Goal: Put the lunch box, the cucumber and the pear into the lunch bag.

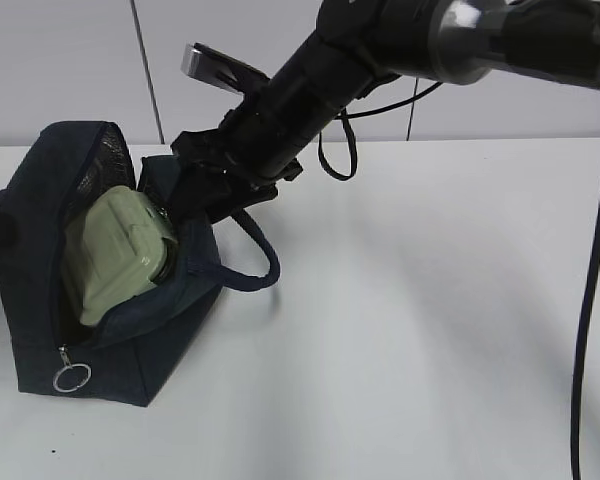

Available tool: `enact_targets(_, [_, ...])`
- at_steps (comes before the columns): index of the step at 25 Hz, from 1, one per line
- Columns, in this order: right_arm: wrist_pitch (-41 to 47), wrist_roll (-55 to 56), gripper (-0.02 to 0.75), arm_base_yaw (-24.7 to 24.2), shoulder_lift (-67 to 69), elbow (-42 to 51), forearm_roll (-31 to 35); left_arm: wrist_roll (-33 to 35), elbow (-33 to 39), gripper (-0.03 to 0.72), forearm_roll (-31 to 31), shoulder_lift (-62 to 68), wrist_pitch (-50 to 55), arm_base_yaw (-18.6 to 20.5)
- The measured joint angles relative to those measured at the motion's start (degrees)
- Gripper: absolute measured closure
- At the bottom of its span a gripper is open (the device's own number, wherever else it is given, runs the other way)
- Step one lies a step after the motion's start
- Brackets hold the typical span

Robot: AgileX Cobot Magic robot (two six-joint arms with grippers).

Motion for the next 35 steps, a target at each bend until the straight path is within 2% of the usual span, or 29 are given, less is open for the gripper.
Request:
enact_targets(5, [0.0,0.12,0.482,0.0,1.09,0.0,1.94,0.0,0.0,0.701,0.0,0.09,-0.04,0.0])
enact_targets(10, [0.0,0.15,0.695,0.0,1.66,0.0,3.04,0.0,0.0,0.701,0.0,0.15,-0.11,0.0])
enact_targets(11, [0.0,0.15,0.712,0.0,1.66,0.0,3.04,0.0,0.0,0.701,0.0,0.15,-0.11,0.0])
enact_targets(18, [5.41,0.96,0.728,-2.07,1.66,-4.15,0.99,1.7,0.0,0.701,-1.32,0.2,-0.76,-1.25])
enact_targets(26, [8.55,5.83,0.729,-6.84,1.54,-10.05,-9.7,2.89,-0.92,0.701,-5.42,0.79,-6.01,-10.76])
enact_targets(30, [9.23,8.42,0.729,-9.13,-0.56,-10.05,-17.13,3.03,-4.76,0.701,-5.8,4.36,-7.24,-14.87])
enact_targets(35, [10.23,10.4,0.729,-9.77,-4.75,-10.05,-26.49,3.03,-11.2,0.701,-6.02,11.87,-6.55,-18.26])
